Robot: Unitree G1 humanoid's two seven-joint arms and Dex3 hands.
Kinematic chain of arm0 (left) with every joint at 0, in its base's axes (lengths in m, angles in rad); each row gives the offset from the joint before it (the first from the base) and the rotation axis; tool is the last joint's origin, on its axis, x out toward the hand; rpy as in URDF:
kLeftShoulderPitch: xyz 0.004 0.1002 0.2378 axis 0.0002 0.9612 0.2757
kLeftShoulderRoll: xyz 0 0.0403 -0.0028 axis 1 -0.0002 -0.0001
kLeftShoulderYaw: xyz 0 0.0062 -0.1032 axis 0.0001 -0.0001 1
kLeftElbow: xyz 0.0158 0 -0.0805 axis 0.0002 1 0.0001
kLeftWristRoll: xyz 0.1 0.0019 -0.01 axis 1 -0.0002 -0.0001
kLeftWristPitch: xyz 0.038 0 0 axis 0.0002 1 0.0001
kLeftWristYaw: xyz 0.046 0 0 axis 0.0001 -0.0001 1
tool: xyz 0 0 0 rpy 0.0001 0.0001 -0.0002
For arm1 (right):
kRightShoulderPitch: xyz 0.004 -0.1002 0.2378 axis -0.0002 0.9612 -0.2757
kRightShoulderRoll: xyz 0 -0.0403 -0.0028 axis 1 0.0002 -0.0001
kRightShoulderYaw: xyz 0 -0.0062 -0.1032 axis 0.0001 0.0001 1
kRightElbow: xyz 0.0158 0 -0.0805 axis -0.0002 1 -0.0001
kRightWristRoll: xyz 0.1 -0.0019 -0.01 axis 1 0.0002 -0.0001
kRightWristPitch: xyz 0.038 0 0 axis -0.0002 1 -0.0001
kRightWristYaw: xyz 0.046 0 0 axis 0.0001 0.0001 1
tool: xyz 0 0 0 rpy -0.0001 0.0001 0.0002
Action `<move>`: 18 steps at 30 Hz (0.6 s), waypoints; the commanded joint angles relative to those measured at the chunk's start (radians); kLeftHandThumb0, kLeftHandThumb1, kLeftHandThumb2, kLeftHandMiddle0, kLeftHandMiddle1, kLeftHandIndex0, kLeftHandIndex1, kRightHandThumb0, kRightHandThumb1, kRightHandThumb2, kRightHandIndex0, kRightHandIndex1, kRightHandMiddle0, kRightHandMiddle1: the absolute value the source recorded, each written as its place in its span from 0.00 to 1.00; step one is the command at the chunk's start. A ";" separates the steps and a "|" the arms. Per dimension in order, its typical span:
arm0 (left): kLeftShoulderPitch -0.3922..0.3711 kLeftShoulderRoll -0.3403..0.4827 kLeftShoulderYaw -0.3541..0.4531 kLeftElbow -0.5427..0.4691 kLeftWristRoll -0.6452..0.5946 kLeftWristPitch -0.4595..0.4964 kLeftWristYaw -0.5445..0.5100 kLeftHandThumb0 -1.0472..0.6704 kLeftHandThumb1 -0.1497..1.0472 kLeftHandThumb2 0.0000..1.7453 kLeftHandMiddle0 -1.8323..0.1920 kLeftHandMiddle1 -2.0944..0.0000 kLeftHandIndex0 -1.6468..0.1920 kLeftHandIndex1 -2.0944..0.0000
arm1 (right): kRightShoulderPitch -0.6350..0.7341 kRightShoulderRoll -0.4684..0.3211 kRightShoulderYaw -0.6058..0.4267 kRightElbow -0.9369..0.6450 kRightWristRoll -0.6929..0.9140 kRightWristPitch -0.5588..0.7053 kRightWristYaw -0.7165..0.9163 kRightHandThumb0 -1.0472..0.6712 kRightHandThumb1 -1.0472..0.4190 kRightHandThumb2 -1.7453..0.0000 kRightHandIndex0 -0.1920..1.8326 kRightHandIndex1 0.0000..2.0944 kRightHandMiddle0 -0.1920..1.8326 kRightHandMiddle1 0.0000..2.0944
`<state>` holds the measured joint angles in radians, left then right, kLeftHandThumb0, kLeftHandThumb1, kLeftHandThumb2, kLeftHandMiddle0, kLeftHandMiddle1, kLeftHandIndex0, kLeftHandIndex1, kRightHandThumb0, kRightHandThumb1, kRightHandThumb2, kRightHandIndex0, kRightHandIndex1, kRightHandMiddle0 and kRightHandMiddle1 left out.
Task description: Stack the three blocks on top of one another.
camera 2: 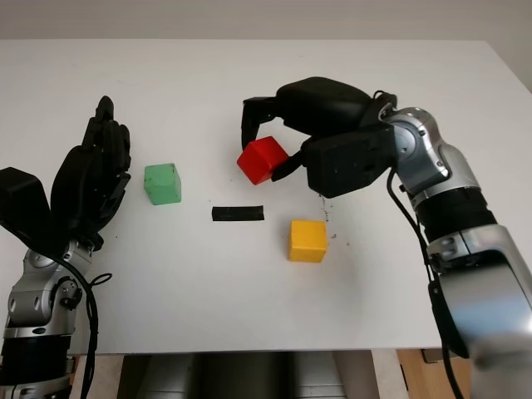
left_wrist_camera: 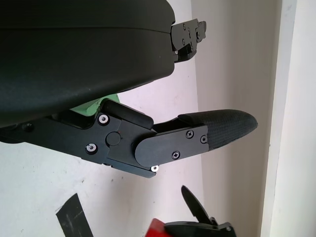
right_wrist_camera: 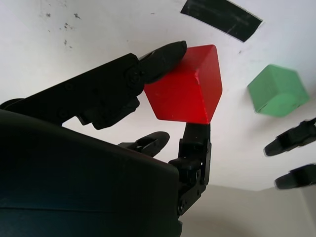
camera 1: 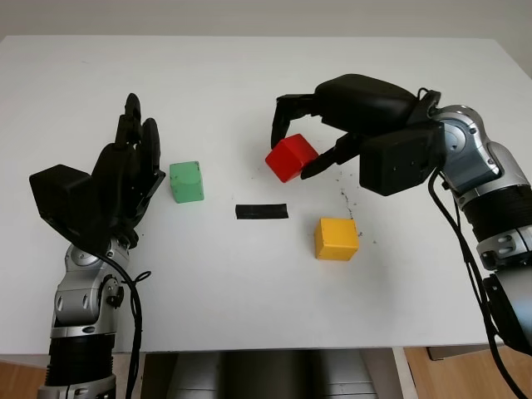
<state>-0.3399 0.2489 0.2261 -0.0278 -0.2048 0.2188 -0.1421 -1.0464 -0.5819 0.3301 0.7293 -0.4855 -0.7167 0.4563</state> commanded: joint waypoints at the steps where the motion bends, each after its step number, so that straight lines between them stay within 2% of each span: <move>1: 0.008 0.000 -0.003 -0.025 0.000 0.003 0.002 0.16 1.00 0.37 1.00 1.00 1.00 1.00 | -0.045 0.004 0.019 0.026 -0.031 -0.060 -0.036 0.41 0.11 0.97 0.35 0.03 0.34 0.63; 5: 0.014 -0.002 -0.005 -0.038 0.001 0.013 0.008 0.16 1.00 0.37 1.00 1.00 1.00 1.00 | -0.099 -0.009 0.076 0.094 -0.181 -0.222 -0.205 0.37 0.11 0.97 0.35 0.03 0.35 0.64; 8: 0.019 -0.006 -0.003 -0.042 -0.001 0.011 0.010 0.16 1.00 0.37 1.00 1.00 1.00 1.00 | -0.137 -0.017 0.120 0.136 -0.303 -0.299 -0.355 0.36 0.12 0.97 0.35 0.03 0.37 0.62; 12: 0.022 -0.017 -0.003 -0.048 0.002 0.012 0.029 0.16 1.00 0.36 1.00 1.00 1.00 1.00 | -0.178 -0.023 0.187 0.171 -0.466 -0.338 -0.575 0.33 0.12 0.97 0.35 0.03 0.38 0.62; 18: 0.027 -0.017 -0.004 -0.059 0.000 0.022 0.033 0.16 1.00 0.37 1.00 1.00 1.00 1.00 | -0.220 -0.009 0.266 0.245 -0.566 -0.348 -0.743 0.32 0.12 0.97 0.35 0.03 0.39 0.63</move>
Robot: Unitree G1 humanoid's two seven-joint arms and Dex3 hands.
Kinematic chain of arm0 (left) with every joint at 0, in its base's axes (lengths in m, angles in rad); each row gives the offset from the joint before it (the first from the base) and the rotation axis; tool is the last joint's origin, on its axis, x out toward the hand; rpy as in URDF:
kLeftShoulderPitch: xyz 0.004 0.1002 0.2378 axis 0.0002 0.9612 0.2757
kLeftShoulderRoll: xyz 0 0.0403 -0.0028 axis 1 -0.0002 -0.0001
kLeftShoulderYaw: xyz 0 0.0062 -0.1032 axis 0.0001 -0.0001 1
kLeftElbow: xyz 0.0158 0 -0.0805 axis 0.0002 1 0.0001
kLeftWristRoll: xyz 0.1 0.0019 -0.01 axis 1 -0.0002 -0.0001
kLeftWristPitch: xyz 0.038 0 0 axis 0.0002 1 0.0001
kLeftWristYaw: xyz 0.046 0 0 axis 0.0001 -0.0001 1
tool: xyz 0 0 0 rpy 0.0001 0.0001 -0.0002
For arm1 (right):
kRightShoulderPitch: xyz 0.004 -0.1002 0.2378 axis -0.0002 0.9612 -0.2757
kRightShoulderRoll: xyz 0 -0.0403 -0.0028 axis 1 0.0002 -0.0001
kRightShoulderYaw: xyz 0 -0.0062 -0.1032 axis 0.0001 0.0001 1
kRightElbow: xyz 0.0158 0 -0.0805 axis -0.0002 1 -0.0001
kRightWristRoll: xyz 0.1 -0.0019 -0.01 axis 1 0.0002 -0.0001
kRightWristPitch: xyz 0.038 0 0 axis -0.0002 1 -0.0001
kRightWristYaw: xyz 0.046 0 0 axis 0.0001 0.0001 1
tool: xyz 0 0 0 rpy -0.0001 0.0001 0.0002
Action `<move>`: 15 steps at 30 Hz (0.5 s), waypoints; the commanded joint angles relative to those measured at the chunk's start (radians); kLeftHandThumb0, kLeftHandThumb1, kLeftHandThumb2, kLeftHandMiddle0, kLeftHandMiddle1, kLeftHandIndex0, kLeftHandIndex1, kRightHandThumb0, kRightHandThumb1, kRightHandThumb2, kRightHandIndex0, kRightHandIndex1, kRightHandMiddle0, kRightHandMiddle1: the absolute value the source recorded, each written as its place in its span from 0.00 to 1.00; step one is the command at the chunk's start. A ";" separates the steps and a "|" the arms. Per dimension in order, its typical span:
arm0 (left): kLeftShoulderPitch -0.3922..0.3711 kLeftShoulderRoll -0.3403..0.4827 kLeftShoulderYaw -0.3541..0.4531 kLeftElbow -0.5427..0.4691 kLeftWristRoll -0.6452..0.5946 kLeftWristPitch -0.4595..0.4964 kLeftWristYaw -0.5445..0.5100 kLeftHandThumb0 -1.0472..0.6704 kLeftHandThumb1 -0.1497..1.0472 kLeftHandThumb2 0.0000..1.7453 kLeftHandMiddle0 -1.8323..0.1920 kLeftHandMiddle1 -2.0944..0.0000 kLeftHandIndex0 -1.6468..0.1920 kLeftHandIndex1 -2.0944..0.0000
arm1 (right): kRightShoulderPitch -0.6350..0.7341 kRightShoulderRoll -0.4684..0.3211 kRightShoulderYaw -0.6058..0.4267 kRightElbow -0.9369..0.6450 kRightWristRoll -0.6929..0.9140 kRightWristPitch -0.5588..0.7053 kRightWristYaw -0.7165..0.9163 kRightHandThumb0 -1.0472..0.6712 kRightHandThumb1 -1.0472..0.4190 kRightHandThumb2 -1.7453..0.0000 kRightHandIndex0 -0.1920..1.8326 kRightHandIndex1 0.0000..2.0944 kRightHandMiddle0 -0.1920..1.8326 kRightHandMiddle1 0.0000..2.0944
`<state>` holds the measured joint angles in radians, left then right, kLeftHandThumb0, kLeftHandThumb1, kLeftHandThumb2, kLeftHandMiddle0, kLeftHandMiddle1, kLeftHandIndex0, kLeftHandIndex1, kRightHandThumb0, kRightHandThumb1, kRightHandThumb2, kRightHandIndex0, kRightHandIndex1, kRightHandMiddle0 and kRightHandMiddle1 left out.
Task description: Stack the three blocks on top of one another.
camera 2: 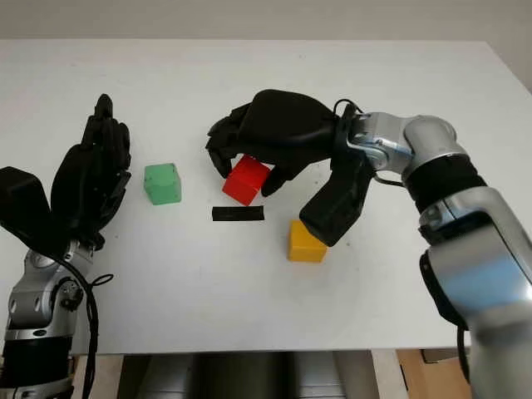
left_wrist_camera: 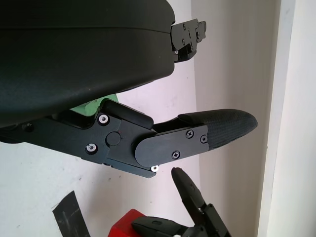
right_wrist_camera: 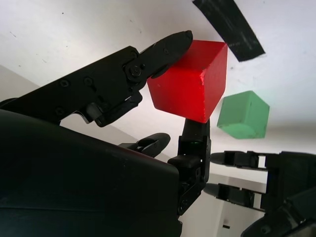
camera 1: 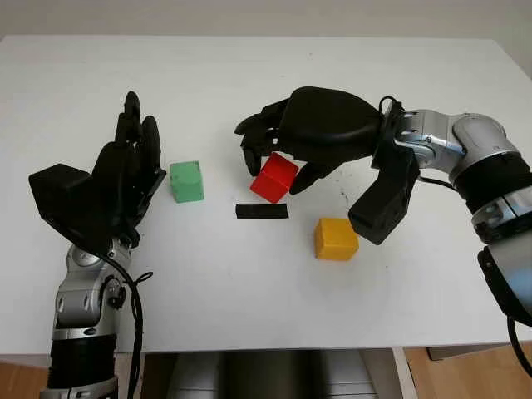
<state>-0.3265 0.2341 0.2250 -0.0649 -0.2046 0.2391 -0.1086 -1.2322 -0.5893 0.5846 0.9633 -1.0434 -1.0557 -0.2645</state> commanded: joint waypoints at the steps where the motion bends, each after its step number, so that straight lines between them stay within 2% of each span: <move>1: 0.014 0.000 -0.004 -0.021 0.001 0.001 -0.002 0.16 1.00 0.37 1.00 1.00 1.00 1.00 | -0.040 0.002 0.022 0.021 -0.016 -0.011 -0.041 0.32 0.12 0.97 0.35 0.03 0.39 0.62; 15: 0.012 -0.011 -0.008 -0.022 0.010 -0.007 0.012 0.16 1.00 0.38 1.00 1.00 1.00 1.00 | -0.110 0.049 0.147 0.118 -0.097 -0.002 -0.185 0.30 0.12 0.97 0.35 0.03 0.37 0.64</move>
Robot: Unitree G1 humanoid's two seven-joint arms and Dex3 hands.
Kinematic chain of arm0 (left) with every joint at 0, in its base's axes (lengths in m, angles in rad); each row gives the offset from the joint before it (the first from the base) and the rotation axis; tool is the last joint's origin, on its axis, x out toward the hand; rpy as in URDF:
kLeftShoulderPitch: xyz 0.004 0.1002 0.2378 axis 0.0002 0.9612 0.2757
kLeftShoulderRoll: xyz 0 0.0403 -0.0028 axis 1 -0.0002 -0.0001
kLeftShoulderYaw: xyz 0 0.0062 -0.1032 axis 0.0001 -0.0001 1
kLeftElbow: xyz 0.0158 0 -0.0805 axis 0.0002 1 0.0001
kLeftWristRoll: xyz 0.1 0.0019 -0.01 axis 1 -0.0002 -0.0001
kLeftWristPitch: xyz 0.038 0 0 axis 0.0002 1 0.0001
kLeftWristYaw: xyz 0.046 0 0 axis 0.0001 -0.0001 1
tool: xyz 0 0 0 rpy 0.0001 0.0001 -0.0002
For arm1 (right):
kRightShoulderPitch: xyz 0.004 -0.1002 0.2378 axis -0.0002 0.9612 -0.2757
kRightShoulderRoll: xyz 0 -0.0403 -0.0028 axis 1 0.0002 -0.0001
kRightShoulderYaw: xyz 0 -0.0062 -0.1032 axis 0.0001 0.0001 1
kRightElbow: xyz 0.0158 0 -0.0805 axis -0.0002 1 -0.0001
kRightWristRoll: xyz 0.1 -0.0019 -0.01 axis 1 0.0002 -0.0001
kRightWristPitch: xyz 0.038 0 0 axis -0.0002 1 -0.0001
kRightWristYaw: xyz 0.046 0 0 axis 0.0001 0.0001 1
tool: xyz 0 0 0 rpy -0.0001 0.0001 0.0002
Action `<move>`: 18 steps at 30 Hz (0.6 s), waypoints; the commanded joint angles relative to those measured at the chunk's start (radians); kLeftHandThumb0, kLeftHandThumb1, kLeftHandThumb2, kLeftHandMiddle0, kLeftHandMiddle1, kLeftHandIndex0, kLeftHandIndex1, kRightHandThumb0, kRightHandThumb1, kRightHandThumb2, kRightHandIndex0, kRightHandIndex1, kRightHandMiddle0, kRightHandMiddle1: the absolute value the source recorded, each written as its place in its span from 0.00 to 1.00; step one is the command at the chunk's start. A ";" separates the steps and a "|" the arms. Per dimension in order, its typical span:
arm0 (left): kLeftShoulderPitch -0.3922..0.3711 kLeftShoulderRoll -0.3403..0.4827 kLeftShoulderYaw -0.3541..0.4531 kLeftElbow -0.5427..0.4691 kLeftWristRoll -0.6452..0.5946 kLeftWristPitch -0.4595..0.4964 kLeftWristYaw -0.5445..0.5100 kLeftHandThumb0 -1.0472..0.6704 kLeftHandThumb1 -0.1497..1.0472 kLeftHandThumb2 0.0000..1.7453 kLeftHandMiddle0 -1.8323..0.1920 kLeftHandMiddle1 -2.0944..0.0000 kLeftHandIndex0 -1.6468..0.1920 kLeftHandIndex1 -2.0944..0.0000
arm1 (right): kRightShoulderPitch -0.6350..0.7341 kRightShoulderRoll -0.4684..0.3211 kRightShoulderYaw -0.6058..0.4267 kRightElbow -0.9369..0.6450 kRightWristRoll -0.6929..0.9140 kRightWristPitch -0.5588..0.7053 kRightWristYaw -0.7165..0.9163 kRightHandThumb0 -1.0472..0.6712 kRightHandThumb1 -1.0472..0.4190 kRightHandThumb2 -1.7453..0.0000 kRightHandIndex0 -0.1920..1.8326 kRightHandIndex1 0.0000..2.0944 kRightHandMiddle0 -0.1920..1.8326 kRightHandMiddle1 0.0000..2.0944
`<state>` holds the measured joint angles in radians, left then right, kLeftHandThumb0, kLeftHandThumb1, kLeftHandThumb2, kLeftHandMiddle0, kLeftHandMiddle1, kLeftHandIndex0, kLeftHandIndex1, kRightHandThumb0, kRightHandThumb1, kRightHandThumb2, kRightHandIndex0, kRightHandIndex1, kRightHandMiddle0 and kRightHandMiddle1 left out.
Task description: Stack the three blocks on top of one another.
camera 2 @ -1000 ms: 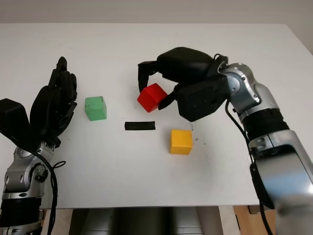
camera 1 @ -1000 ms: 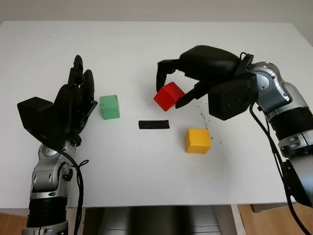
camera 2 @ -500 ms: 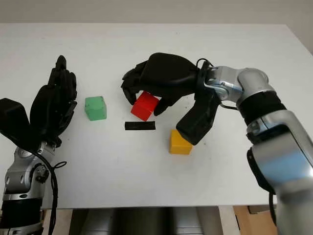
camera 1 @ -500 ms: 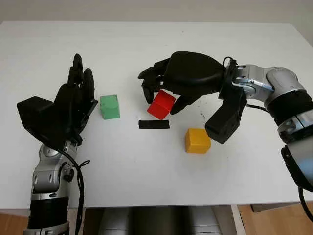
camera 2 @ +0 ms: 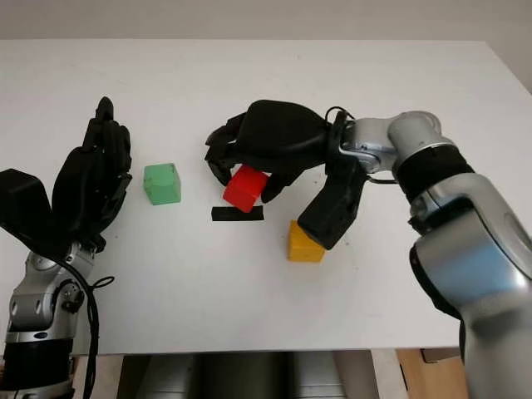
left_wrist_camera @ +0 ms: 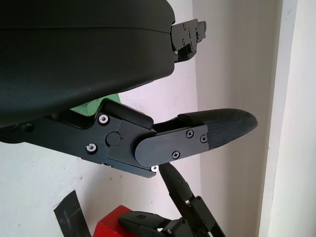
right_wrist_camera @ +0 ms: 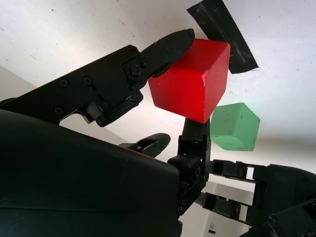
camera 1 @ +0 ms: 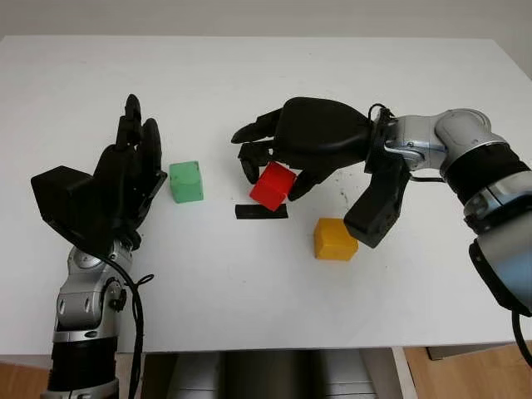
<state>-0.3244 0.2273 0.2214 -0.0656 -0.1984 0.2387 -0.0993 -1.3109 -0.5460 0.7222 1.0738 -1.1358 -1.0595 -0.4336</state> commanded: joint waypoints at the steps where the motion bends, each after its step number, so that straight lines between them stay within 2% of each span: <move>1: 0.010 -0.004 -0.006 -0.021 0.006 -0.006 0.003 0.16 1.00 0.38 1.00 1.00 1.00 1.00 | -0.034 0.008 0.017 0.012 -0.009 0.002 -0.026 0.30 0.12 0.97 0.35 0.03 0.37 0.64; 18: 0.014 -0.018 -0.010 -0.023 0.013 -0.016 0.021 0.16 1.00 0.38 1.00 1.00 1.00 1.00 | -0.050 0.038 0.069 0.048 0.004 -0.026 -0.035 0.29 0.13 0.97 0.34 0.02 0.36 0.67</move>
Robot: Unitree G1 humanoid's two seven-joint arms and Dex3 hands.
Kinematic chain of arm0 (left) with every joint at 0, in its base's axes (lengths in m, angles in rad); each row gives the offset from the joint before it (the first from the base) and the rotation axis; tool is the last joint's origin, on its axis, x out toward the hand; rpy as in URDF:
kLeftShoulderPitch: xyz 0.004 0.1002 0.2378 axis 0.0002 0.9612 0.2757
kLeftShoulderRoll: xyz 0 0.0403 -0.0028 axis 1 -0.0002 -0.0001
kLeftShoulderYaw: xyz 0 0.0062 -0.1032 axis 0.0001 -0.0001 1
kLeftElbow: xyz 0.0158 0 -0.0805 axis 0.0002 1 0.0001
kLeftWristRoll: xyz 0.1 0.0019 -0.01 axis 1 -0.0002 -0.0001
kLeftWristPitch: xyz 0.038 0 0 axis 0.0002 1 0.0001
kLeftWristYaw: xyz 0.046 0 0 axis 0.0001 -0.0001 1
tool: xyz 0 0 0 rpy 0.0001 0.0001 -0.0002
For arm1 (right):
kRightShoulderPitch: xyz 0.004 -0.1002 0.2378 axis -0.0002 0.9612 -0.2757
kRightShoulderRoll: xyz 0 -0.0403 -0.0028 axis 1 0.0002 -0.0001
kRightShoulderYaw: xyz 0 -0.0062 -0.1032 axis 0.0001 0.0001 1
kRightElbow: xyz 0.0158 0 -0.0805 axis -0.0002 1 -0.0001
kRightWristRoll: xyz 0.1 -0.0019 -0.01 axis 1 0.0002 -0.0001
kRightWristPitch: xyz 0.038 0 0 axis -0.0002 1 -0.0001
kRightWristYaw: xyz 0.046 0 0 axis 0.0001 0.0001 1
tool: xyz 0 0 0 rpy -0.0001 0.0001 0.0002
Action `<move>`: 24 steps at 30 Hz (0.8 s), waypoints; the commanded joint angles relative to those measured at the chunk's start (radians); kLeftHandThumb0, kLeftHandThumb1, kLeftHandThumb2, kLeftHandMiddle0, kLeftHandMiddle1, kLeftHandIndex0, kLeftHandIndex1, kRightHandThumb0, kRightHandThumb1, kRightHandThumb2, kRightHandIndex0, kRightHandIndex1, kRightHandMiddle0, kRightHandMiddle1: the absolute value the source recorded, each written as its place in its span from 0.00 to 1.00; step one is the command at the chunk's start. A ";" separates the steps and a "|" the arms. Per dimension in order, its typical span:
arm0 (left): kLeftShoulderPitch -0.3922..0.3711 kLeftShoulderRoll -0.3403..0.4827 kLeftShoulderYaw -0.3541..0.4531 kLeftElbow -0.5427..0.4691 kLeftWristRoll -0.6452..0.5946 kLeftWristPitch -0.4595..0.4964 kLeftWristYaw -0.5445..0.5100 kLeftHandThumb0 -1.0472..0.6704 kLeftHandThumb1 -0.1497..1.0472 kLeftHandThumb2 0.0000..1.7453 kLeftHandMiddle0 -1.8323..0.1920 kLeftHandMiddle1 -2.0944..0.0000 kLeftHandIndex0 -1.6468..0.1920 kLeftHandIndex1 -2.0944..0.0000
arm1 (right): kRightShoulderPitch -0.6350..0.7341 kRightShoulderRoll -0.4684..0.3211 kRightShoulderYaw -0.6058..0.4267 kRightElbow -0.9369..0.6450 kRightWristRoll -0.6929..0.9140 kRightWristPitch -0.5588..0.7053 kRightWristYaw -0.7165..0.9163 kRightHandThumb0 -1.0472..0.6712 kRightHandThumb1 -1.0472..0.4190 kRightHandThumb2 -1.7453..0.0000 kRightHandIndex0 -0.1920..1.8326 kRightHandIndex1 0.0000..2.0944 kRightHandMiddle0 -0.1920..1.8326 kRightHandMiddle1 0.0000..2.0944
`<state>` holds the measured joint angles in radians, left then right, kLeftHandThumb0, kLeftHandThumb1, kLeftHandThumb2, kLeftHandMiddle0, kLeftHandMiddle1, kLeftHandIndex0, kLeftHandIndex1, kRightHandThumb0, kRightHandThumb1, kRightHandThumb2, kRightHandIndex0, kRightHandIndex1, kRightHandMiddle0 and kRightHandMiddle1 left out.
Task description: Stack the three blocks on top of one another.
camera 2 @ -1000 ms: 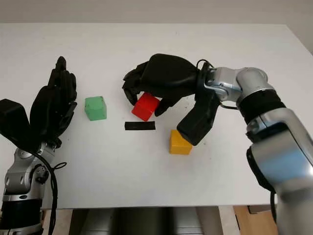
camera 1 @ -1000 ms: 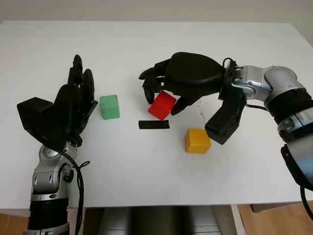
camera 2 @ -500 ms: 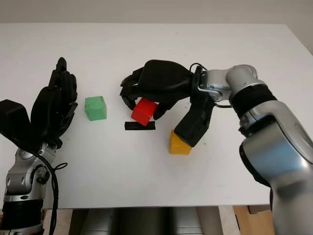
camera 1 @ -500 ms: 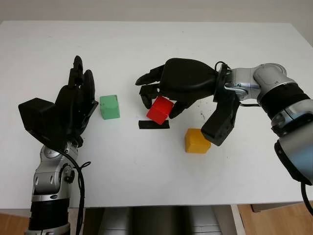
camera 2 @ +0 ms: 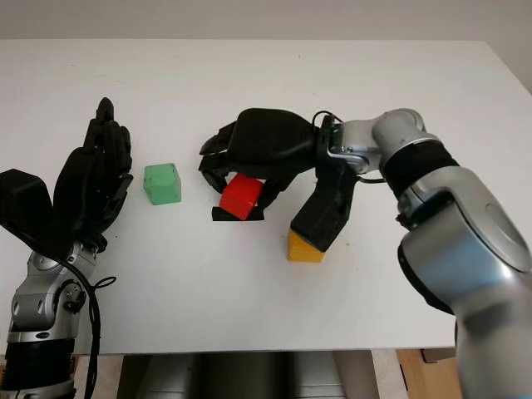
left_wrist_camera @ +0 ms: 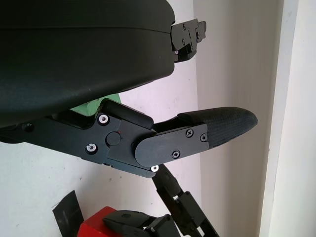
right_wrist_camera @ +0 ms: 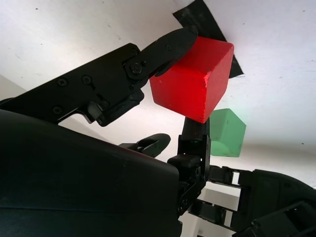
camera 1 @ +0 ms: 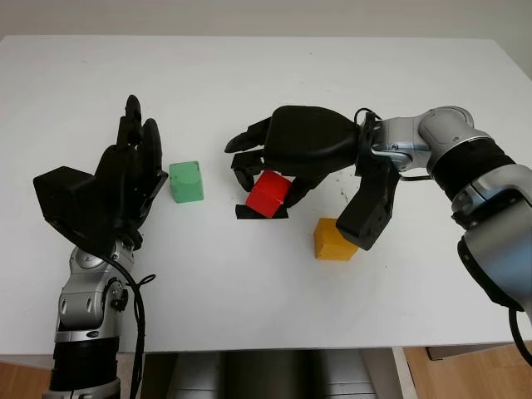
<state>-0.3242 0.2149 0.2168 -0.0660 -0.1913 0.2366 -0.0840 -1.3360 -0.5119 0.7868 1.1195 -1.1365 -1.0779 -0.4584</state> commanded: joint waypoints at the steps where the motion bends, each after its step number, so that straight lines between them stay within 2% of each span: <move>1: 0.014 -0.006 -0.006 -0.023 0.008 -0.014 0.007 0.16 1.00 0.38 1.00 1.00 1.00 1.00 | -0.025 0.005 0.007 0.003 0.002 -0.009 -0.016 0.28 0.13 0.97 0.34 0.02 0.36 0.67; 11: 0.012 -0.006 -0.004 -0.022 0.006 -0.011 0.004 0.16 1.00 0.38 1.00 1.00 1.00 1.00 | -0.024 0.012 0.036 0.008 -0.004 -0.005 -0.043 0.27 0.12 0.97 0.34 0.03 0.36 0.70; 24: 0.012 -0.008 -0.003 -0.014 0.008 -0.024 0.007 0.16 1.00 0.37 1.00 1.00 1.00 1.00 | -0.022 0.013 0.060 0.002 -0.024 0.010 -0.059 0.27 0.11 0.97 0.34 0.02 0.36 0.70</move>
<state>-0.3237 0.2095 0.2150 -0.0662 -0.1874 0.2230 -0.0792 -1.3360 -0.5036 0.8420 1.1302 -1.1572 -1.0686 -0.5101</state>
